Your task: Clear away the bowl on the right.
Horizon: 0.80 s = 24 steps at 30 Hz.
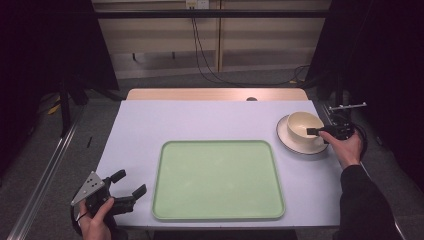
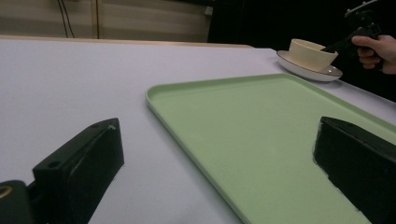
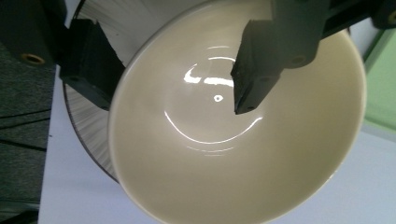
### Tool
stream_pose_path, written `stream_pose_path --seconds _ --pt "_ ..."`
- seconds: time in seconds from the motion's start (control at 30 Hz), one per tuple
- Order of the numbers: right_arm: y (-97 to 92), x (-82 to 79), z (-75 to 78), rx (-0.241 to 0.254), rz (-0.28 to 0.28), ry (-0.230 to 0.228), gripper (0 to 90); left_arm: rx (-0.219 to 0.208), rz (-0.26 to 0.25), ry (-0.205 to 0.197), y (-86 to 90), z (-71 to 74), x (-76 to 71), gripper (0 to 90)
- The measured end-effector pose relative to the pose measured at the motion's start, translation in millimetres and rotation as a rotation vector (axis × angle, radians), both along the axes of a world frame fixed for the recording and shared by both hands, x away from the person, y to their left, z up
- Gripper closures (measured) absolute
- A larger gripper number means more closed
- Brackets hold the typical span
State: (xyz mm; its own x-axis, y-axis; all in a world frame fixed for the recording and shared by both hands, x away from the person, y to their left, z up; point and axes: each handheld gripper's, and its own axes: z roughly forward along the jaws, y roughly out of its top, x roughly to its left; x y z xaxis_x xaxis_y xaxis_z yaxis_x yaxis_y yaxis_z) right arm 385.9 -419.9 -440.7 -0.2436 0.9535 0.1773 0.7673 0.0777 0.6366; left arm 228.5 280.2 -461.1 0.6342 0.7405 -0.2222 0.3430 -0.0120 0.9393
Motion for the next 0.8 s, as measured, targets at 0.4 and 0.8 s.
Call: stream_pose_path --seconds 0.4,0.8 --pt "3.4 7.3 -4.6 -0.068 -0.042 0.023 55.2 0.001 -0.013 0.000 -0.1 0.1 0.3 1.8" --pt "2.6 13.7 -8.6 -0.024 -0.110 0.098 74.7 -0.001 -0.004 -0.004 0.2 0.0 -0.7 1.7"
